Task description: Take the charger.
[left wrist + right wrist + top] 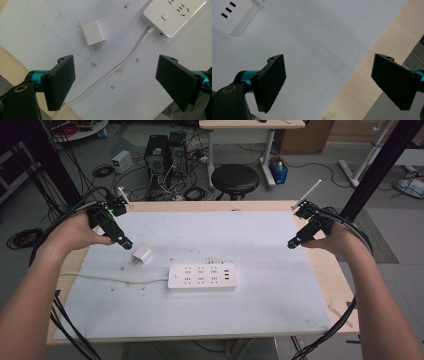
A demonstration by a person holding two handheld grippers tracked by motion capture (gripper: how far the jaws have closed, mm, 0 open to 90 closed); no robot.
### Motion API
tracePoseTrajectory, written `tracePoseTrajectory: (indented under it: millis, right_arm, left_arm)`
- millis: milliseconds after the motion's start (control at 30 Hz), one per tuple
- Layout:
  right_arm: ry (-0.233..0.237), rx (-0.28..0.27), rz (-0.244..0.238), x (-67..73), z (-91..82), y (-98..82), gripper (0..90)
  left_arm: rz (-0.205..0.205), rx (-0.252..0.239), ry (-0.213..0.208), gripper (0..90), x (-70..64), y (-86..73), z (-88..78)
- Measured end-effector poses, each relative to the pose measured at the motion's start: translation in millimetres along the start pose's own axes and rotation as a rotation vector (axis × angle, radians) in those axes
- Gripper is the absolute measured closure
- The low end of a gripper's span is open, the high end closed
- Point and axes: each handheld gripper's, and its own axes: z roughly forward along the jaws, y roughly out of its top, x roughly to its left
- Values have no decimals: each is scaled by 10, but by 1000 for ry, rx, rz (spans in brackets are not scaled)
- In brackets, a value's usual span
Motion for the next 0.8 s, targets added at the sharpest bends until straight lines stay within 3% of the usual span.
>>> tracePoseTrajectory:
  millis: [800]
  right_arm:
    - [-3, -4, -6, 6, 59, 49, 119]
  left_arm:
    - [-46, -12, -14, 161, 46, 88, 124]
